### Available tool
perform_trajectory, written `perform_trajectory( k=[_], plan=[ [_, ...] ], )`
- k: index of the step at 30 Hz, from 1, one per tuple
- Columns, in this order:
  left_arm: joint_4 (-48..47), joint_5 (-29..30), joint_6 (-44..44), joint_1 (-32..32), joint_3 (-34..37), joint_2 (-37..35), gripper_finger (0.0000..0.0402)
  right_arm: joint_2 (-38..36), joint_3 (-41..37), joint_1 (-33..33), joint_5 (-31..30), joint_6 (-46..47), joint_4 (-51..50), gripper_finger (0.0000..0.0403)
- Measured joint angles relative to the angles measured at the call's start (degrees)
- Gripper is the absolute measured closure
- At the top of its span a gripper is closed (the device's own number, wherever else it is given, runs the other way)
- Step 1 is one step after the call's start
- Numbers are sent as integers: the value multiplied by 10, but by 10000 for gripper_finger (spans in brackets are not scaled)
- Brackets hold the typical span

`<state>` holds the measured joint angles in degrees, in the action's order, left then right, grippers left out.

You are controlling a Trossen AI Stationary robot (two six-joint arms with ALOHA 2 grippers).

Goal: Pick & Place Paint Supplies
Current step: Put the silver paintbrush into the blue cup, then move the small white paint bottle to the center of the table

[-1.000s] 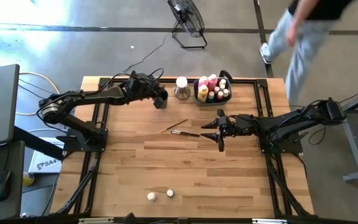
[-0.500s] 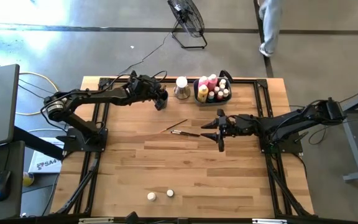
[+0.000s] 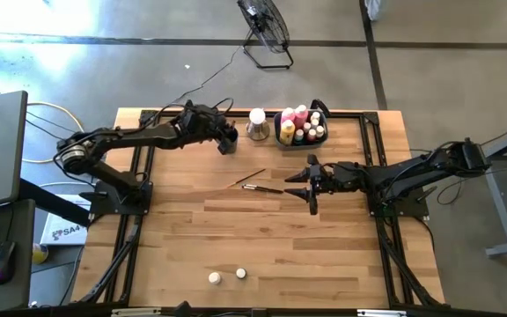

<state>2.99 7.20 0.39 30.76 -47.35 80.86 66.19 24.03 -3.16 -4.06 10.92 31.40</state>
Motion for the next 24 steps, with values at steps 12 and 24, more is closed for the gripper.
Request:
perform_trajectory(
  k=[12, 24],
  plan=[
    [-20, 0, 8, 0, 0, -59, 282, 0, 0, 0, 0, 0, 0, 254],
    [-56, -9, 8, 0, -20, -85, 281, 0, 0, -15, 0, -1, 0, 254]
  ],
)
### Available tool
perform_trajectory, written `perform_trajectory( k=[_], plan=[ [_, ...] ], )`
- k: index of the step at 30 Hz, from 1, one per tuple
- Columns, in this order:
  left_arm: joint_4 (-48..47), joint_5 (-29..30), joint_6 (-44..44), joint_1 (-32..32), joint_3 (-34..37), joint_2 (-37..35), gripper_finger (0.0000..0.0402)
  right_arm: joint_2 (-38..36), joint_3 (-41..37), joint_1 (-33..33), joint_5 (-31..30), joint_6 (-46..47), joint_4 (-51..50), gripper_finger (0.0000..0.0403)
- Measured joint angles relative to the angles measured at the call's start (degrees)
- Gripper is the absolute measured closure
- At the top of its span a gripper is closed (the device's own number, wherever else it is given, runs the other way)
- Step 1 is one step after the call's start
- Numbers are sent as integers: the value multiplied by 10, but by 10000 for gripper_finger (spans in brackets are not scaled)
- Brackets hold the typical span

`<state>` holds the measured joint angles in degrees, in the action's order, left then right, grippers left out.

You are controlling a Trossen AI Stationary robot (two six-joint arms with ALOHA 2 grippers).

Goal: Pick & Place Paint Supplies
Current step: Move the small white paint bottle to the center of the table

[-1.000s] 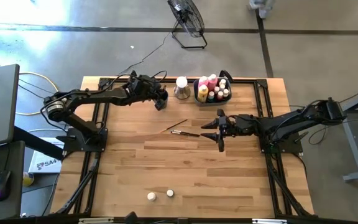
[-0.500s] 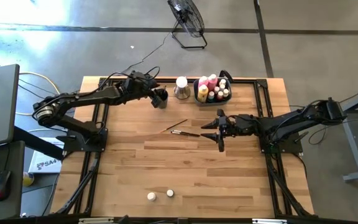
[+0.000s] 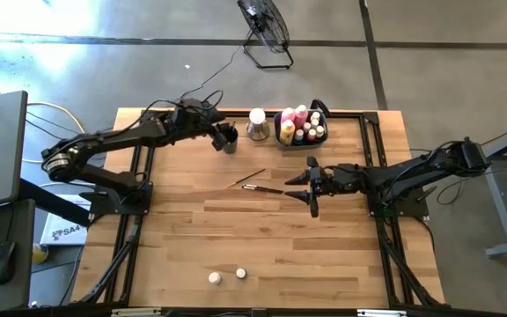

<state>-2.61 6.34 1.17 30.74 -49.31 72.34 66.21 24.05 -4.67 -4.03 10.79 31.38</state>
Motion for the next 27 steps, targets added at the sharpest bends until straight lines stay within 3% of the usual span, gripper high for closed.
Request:
perform_trajectory(
  k=[10, 17, 27],
  plan=[
    [-108, -105, -3, 0, -65, -91, 281, 0, 0, 0, -1, 0, 1, 254],
    [-158, -169, 11, 0, -70, -152, 281, 0, 0, 0, -1, 0, 1, 254],
    [-243, -176, 42, -38, -61, -255, 281, 0, 0, 0, -2, 0, 20, 254]
  ],
)
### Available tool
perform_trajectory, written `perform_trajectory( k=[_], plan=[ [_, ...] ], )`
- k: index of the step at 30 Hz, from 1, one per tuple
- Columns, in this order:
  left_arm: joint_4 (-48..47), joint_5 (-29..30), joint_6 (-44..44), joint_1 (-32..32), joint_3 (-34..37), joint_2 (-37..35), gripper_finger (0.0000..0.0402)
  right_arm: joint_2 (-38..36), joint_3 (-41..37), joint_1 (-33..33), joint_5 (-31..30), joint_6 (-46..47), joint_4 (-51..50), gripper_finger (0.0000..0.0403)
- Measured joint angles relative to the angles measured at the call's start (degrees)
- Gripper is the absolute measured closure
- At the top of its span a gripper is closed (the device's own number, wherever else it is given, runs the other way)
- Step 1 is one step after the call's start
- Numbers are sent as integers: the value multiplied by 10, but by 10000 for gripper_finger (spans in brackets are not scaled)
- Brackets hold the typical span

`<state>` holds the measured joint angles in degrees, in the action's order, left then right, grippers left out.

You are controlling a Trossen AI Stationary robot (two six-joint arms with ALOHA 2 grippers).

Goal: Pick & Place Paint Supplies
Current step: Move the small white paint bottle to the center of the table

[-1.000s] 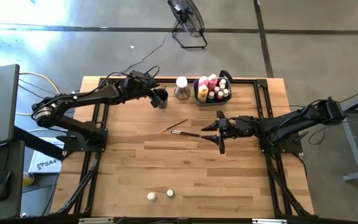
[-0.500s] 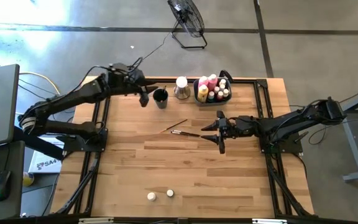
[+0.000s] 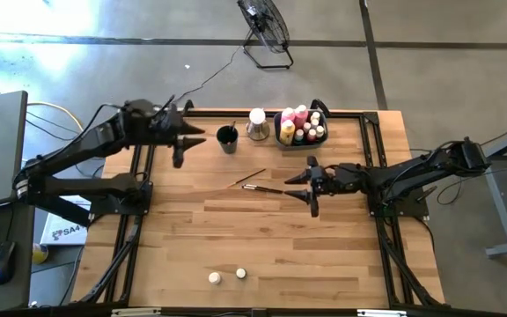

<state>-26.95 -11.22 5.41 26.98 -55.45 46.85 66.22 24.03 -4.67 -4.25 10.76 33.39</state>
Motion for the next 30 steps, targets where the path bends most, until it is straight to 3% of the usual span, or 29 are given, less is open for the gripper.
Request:
perform_trajectory(
  k=[17, 30],
  plan=[
    [-1, -16, -30, -132, 162, -201, 281, 0, 0, 0, 0, 0, 53, 254],
    [17, -32, -87, -231, 207, -207, 281, 0, 0, 1, 0, -17, 61, 254]
  ],
)
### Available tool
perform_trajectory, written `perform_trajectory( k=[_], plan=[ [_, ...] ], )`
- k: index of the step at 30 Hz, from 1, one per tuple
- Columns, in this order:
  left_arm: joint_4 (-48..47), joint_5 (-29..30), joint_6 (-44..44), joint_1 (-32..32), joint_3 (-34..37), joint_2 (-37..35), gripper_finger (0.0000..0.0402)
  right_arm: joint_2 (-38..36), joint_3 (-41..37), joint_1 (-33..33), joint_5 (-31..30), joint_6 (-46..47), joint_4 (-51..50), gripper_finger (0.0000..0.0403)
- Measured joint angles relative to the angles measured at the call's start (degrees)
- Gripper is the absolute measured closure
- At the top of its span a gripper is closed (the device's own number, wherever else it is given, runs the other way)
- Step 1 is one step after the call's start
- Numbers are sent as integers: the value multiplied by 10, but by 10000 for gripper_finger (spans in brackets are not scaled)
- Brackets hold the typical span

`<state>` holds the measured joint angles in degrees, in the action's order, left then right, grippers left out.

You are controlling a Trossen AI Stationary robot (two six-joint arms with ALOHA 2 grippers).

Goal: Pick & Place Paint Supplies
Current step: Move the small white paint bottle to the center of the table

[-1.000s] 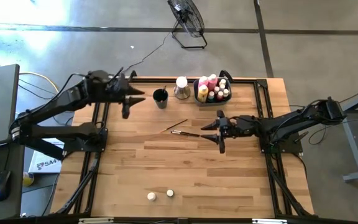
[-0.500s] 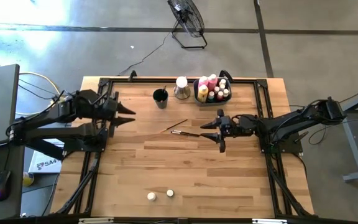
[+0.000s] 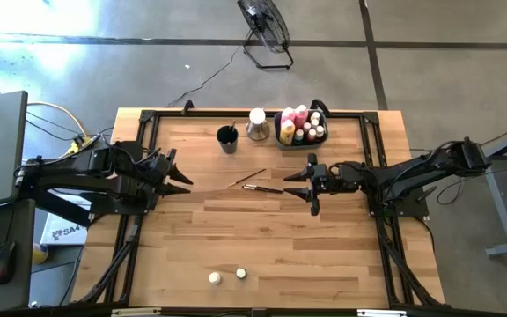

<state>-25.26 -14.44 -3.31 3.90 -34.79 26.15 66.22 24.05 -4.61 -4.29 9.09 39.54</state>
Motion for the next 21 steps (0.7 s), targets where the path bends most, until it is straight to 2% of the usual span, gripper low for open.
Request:
perform_trajectory(
  k=[10, 15, 18, 21],
  plan=[
    [97, -19, 5, -103, 0, 42, 281, 0, 0, 0, -2, -29, 20, 254],
    [97, 36, 0, -182, 0, 85, 285, 0, 0, 0, -2, -29, 28, 254],
    [115, 75, -2, -230, 0, 117, 305, 0, 0, 0, -2, -25, 28, 254],
    [143, 83, -2, -274, 0, 148, 343, 0, 0, 0, -2, -13, 28, 254]
  ],
)
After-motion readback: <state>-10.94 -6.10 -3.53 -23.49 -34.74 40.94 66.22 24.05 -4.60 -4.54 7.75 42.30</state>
